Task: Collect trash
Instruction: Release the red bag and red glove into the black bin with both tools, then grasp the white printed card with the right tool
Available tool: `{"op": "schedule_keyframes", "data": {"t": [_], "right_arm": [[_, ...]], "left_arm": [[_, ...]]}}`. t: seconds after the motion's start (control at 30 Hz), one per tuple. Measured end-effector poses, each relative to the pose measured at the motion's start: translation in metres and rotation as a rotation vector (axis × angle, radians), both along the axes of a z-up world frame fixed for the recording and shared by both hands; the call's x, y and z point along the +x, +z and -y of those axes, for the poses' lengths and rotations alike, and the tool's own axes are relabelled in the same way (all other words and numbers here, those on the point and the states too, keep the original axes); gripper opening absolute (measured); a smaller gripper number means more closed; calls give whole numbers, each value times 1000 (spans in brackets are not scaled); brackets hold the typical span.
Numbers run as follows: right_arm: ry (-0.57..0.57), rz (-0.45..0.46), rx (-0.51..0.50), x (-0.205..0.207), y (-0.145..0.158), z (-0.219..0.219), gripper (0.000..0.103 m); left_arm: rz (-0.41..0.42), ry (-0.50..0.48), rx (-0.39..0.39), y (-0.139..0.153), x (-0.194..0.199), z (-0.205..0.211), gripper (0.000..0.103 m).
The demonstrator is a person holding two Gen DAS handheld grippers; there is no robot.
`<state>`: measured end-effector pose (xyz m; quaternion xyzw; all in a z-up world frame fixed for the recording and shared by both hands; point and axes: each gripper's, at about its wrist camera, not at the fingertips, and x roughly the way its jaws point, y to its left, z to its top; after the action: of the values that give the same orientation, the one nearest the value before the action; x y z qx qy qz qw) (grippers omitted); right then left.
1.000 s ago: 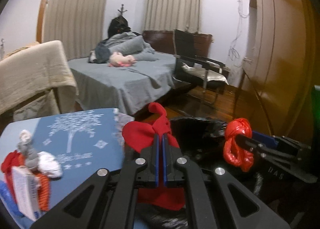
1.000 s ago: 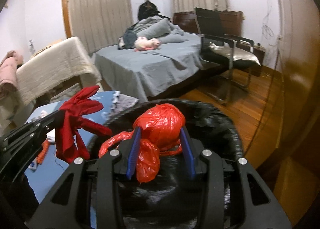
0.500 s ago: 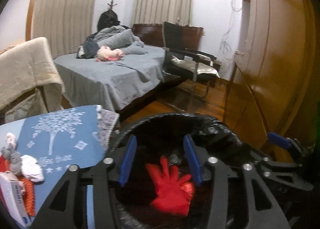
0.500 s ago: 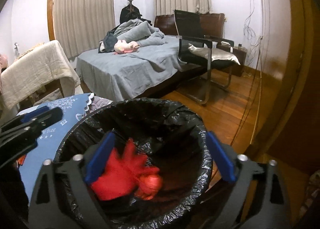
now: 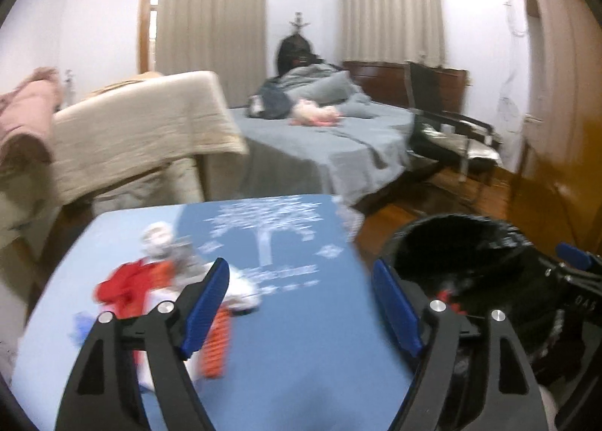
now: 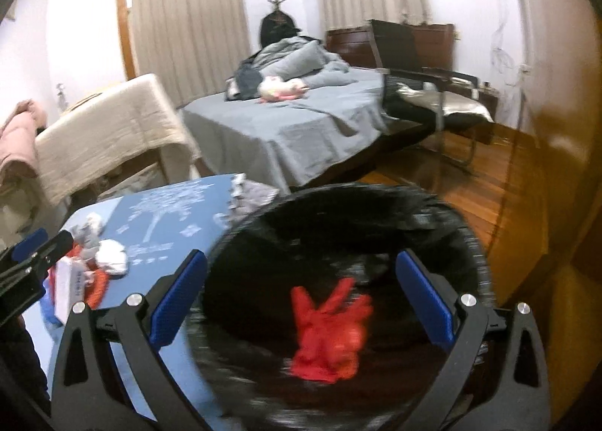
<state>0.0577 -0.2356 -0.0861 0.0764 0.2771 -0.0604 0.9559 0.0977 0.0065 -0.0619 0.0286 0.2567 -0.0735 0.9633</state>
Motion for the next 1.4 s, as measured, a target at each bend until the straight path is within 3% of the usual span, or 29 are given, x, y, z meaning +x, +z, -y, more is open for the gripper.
{"op": "schedule_keyframes", "data": {"t": [0.4, 0.8, 1.1, 1.4], "right_arm": [[210, -44, 13, 30, -20, -134, 98], [322, -124, 15, 51, -52, -239, 98], [390, -165, -25, 55, -67, -296, 98], [417, -233, -103, 66, -79, -323, 98]], "left_arm": [[-22, 240, 79, -26, -16, -124, 77], [-46, 365, 85, -48, -23, -203, 77], [-75, 419, 71, -64, -30, -236, 77], [-88, 435, 37, -68, -28, -247, 77]]}}
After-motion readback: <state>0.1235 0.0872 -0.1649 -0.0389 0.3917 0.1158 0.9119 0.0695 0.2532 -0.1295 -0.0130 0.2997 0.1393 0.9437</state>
